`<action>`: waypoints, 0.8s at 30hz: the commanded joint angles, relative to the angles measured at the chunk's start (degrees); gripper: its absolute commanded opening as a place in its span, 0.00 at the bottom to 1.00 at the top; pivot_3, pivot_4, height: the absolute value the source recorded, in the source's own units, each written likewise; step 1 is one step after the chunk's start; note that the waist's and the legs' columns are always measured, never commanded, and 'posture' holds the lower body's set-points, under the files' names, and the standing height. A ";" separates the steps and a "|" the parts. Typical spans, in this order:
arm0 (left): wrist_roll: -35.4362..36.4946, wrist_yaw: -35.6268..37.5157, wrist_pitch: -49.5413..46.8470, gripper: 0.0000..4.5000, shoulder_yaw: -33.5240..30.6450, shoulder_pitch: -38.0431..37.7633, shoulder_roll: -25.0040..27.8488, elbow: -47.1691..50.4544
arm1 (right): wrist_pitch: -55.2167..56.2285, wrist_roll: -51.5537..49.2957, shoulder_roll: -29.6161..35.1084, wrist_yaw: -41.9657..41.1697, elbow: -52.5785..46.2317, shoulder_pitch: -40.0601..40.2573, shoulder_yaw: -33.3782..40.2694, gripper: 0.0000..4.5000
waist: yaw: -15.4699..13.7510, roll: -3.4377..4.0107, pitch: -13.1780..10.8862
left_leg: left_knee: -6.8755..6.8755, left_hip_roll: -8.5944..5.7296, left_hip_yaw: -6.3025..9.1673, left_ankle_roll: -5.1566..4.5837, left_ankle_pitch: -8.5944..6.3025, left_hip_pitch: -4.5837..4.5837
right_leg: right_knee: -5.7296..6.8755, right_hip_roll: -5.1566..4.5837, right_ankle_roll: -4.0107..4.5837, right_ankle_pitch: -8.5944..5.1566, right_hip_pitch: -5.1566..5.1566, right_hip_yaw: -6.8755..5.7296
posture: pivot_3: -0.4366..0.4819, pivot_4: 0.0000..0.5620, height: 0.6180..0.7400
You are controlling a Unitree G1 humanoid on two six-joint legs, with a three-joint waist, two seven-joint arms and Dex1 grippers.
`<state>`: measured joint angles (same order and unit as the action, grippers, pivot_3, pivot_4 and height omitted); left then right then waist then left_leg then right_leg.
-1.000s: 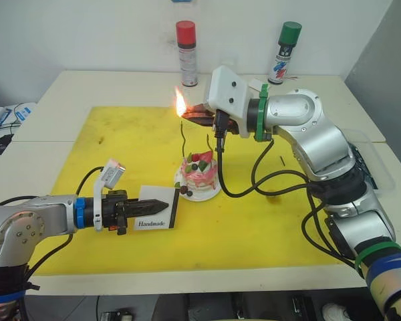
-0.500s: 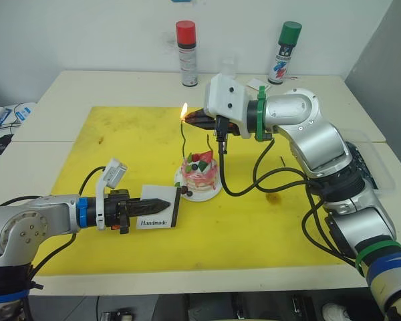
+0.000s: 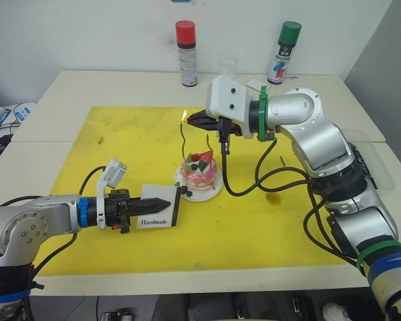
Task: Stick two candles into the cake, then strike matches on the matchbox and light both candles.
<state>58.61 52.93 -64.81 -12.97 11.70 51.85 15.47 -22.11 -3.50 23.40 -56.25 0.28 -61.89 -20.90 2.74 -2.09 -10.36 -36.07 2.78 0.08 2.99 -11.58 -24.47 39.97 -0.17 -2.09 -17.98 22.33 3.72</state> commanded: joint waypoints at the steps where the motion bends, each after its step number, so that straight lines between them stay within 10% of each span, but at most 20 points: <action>1: -0.23 0.36 0.87 0.00 -0.13 0.71 -0.10 0.98 | 1.18 0.11 -0.20 -0.10 -1.06 -0.87 1.23 0.01 | 0.01 0.00 0.00 | 0.00 0.00 0.00 0.00 0.00 0.00 | 0.00 0.00 0.00 0.00 0.00 0.00 | 0.48 0.27 1.00; 24: 0.57 0.21 0.65 0.00 -0.31 0.28 -1.03 1.54 | -6.47 -4.84 4.27 4.25 -2.00 0.26 13.43 0.01 | -0.07 0.00 0.00 | 0.00 -0.01 -0.01 0.00 0.00 0.00 | 0.00 -0.02 0.00 0.00 -0.01 0.00 | 0.48 0.27 1.00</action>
<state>58.42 53.02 -64.45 -12.78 11.68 51.08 15.48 -27.11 -7.51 26.77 -53.78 0.31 -61.79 -10.79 2.67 -2.08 -10.36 -36.07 2.77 0.07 2.98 -11.58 -24.47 39.96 -0.19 -2.09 -17.98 22.32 3.73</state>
